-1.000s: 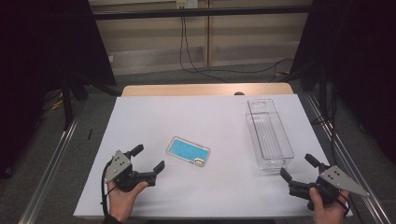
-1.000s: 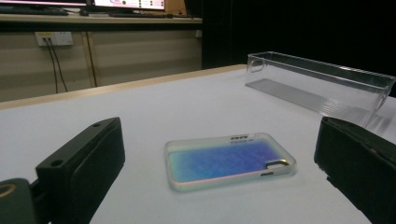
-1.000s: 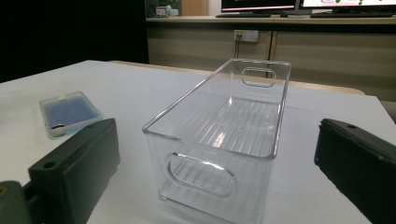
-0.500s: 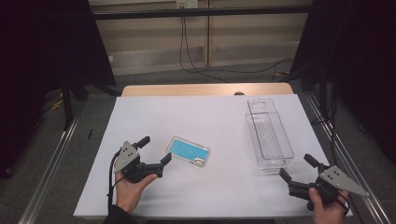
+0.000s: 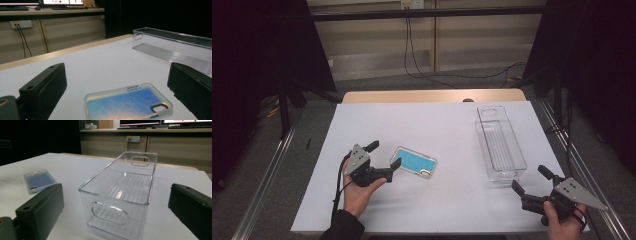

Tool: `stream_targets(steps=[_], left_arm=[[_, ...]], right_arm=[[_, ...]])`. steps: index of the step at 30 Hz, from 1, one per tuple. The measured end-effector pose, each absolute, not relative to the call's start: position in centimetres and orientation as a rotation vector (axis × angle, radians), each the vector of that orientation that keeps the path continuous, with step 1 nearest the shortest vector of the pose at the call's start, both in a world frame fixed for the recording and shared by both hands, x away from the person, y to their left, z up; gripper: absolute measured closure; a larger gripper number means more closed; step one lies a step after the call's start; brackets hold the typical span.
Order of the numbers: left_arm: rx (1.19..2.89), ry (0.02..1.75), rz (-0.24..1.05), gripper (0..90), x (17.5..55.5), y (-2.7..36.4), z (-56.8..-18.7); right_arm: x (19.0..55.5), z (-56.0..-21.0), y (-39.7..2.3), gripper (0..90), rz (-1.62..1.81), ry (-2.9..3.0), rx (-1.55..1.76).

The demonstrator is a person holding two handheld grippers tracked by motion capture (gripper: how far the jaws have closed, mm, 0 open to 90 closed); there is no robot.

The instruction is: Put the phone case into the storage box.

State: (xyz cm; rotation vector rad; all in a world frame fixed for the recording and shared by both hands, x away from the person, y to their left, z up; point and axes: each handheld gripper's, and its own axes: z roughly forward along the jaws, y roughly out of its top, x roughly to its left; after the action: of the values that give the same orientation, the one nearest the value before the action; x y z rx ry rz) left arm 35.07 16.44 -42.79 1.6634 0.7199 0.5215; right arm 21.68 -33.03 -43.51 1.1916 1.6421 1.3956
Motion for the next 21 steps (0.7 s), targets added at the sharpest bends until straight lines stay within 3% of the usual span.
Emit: stream_targets(steps=[21], left_arm=[[1.642, 0.701, 0.545, 4.5, 37.5, 14.4, -42.2]], right_arm=[[21.7, -43.5, -33.0, 0.0, 1.389, 1.639, 1.184]])
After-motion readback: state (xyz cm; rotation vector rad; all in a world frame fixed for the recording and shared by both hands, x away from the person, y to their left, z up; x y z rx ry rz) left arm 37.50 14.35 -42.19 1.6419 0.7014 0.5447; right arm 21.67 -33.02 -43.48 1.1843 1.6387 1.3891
